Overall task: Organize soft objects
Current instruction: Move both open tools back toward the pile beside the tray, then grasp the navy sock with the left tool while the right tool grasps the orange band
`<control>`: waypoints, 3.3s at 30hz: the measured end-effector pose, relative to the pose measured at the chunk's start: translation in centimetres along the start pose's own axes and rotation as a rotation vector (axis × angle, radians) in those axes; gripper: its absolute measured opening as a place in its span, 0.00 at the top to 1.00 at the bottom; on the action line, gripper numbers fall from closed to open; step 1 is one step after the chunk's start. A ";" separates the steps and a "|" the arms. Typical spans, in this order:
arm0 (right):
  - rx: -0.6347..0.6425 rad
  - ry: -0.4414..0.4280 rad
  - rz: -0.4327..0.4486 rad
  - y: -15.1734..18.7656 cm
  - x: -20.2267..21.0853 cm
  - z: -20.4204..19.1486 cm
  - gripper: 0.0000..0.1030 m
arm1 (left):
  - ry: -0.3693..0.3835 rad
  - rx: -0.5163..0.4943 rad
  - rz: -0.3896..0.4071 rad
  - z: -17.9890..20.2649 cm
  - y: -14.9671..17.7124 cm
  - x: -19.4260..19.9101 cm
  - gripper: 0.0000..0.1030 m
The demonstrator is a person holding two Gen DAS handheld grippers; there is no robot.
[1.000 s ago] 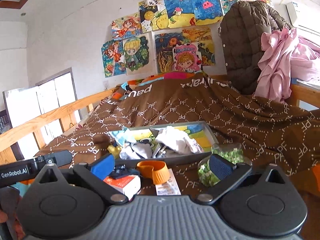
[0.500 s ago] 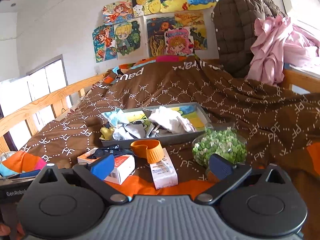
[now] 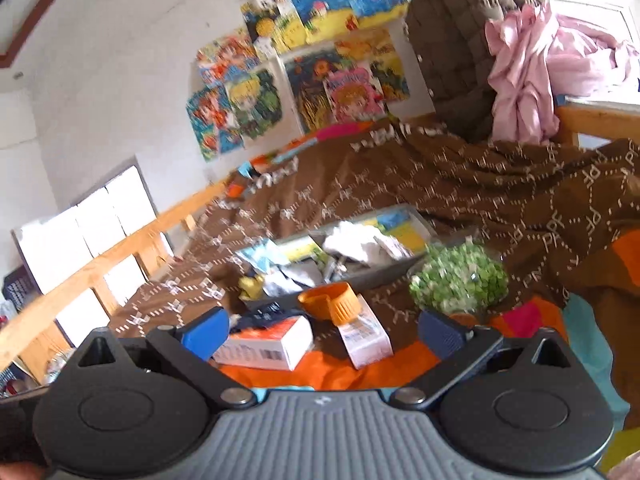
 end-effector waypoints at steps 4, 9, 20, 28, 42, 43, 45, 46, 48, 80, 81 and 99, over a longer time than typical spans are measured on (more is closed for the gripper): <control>-0.001 -0.009 0.032 -0.5 1.0 0.3 0.00 | -0.054 -0.004 0.013 1.1 -1.2 1.3 0.01; 0.004 -0.014 0.068 -0.4 1.3 1.2 0.00 | -0.082 -0.012 0.004 2.5 -2.1 2.0 0.01; 0.014 0.018 0.048 0.4 -2.4 2.2 0.00 | -0.128 -0.167 -0.039 3.3 -1.4 1.2 0.01; 0.035 0.040 0.038 0.1 -5.3 2.3 0.00 | -0.123 -0.285 -0.098 3.9 -0.3 -2.1 0.01; 0.094 0.037 -0.014 -0.8 -11.8 2.2 0.00 | -0.218 -0.202 -0.091 1.1 -0.1 -5.8 0.01; 0.101 0.033 -0.019 -0.8 -12.4 2.0 0.00 | -0.217 -0.204 -0.090 1.0 -0.2 -6.0 0.01; 0.149 0.034 -0.023 -0.7 -13.7 1.7 0.00 | -0.216 -0.198 -0.084 0.5 -0.5 -6.7 0.01; 0.176 0.039 -0.019 -0.7 -14.3 1.6 0.00 | -0.214 -0.189 -0.082 0.1 -0.7 -7.2 0.01; 0.214 0.045 -0.009 -0.7 -15.4 1.4 0.00 | -0.205 -0.181 -0.081 -0.6 -1.0 -8.2 0.01; 0.514 -0.091 -0.039 3.5 -25.3 -1.5 0.05 | 0.174 -0.289 -0.297 -4.0 -1.3 -22.3 0.01; 0.513 -0.094 -0.037 3.4 -25.3 -1.5 0.08 | 0.186 -0.279 -0.306 -4.2 -1.3 -22.4 0.01; 0.463 -0.178 -0.117 4.3 -25.4 -2.0 0.55 | 0.275 -0.301 -0.354 -3.1 -1.2 -22.4 0.18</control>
Point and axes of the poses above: each gripper's, at about its wrist camera, not at the fingertips, and x roughly against the way its jaws point, z to its right, y to its underside, the point moved 9 cm from there along -x, roughly the way its jaws point, and after that the axes turned 11 degrees about y, right-handed, at the moved point
